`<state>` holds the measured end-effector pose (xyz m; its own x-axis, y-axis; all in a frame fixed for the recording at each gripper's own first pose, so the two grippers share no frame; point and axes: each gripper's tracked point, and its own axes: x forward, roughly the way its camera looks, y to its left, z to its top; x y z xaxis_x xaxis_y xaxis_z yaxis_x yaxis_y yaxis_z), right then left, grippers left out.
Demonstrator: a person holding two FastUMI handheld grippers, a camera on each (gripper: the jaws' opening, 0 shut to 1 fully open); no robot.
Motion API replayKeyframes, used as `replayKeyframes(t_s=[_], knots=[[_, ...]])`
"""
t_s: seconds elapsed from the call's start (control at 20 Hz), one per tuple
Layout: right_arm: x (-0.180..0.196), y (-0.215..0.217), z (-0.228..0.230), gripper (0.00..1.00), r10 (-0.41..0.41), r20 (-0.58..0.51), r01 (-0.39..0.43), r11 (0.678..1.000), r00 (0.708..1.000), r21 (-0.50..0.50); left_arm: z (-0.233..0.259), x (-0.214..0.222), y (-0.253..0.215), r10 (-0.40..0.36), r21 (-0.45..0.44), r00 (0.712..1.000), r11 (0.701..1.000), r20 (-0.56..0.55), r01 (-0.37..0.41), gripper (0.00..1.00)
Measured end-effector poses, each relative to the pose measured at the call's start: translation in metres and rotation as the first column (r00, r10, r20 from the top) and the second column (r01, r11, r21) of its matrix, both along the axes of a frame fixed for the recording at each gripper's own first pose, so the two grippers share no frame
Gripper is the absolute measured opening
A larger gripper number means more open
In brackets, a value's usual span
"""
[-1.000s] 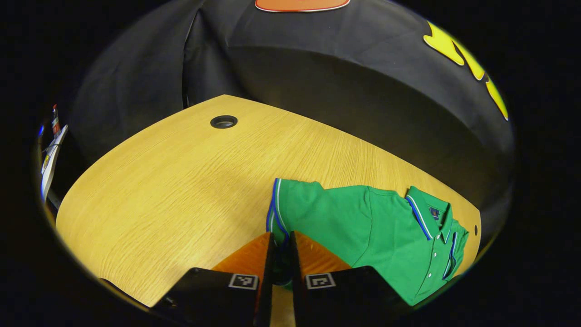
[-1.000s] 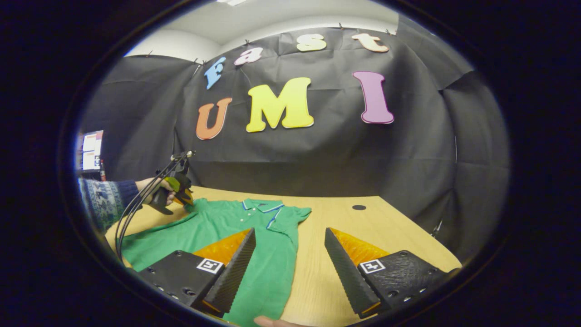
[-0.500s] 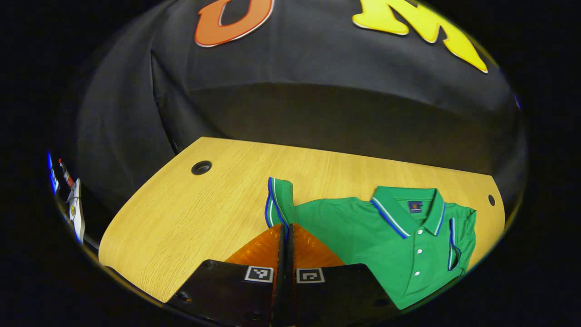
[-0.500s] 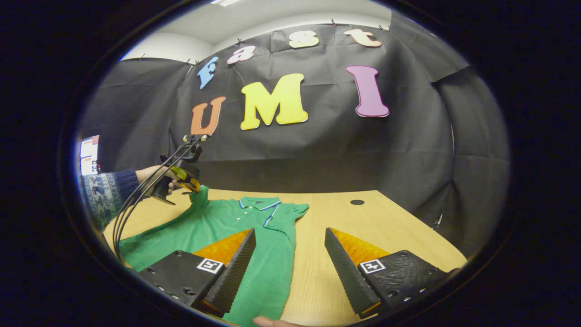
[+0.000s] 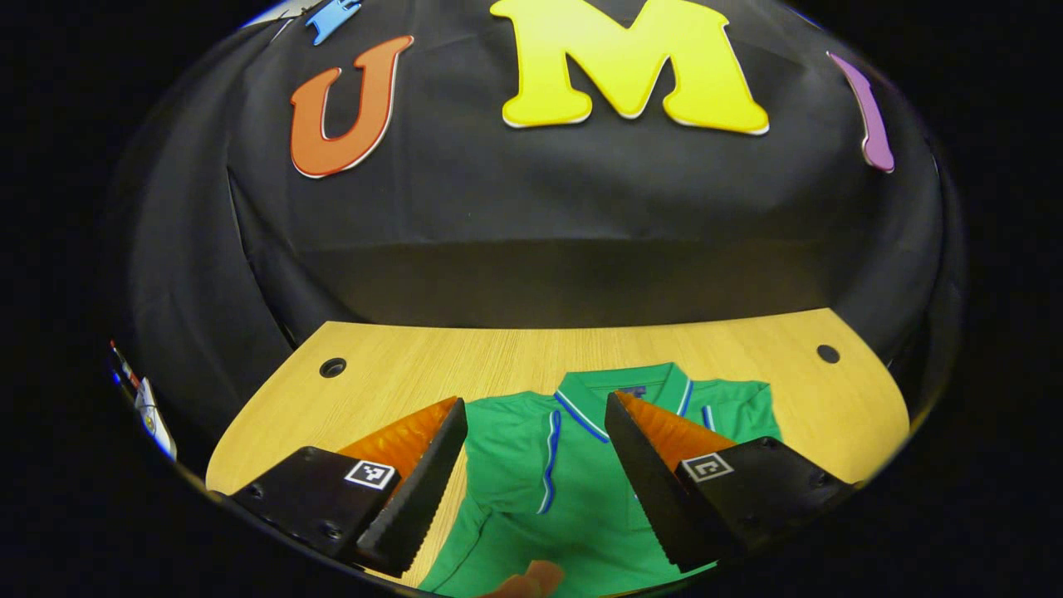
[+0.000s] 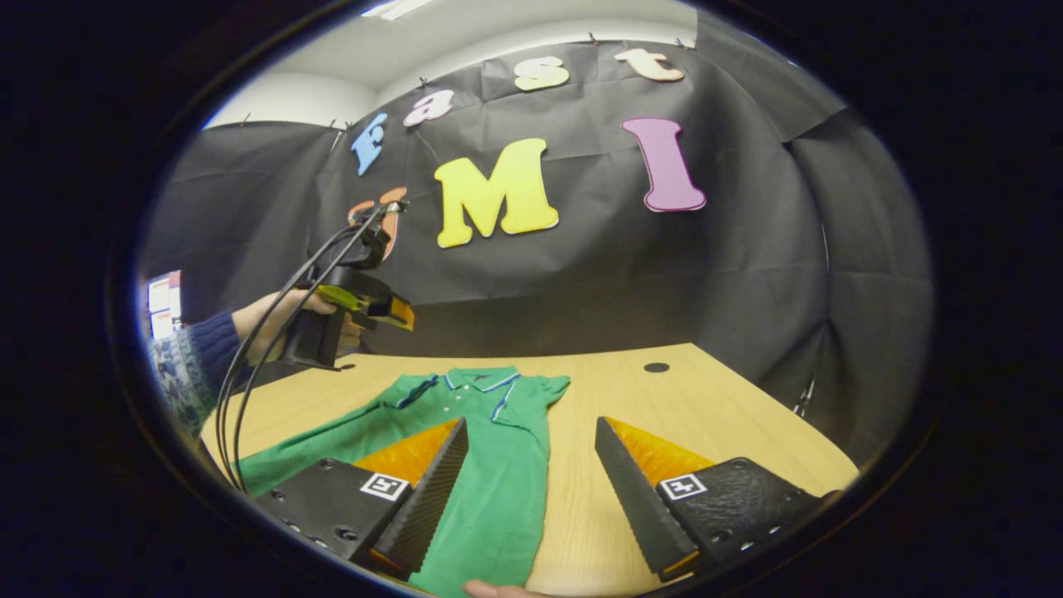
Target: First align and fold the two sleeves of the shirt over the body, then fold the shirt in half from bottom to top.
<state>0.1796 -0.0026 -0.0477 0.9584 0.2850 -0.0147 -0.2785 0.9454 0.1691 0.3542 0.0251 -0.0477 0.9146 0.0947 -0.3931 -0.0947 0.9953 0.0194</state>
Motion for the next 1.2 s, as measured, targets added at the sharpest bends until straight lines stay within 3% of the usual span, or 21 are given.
replayKeyframes(t_s=[0.25,0.35,0.45,0.55,0.8,1.0,1.2], knots=[[-0.040,-0.002,0.058,0.96,-0.090,0.038,0.090,0.996,0.995,0.002,0.047,-0.097,-0.008,-0.083,-0.012,0.987,0.996,0.136,0.085,1.00],[-0.066,0.002,0.067,0.92,-0.103,0.017,0.103,0.995,0.995,-0.001,0.057,-0.149,-0.005,-0.123,-0.035,0.977,0.991,0.176,0.131,1.00],[-0.088,0.013,0.066,0.95,-0.088,0.007,0.088,0.996,0.996,-0.034,0.068,-0.196,0.016,-0.117,-0.001,0.967,0.993,0.227,0.120,1.00],[-0.104,0.004,0.066,0.93,-0.145,0.045,0.148,0.985,0.988,-0.091,0.072,-0.236,0.035,-0.111,0.042,0.954,0.994,0.277,0.103,1.00],[-0.140,0.019,0.044,0.96,-0.119,0.056,0.125,0.984,0.991,-0.124,0.027,-0.307,0.057,-0.082,-0.006,0.964,0.996,0.252,0.086,1.00],[-0.151,0.013,0.024,0.96,-0.158,0.104,0.173,0.972,0.982,-0.160,-0.014,-0.343,0.079,-0.036,0.051,0.964,0.998,0.264,0.023,1.00],[-0.144,0.027,-0.043,0.96,-0.107,-0.020,0.100,0.971,0.994,-0.215,-0.072,-0.360,0.084,-0.047,0.060,0.980,0.998,0.195,0.036,1.00]])
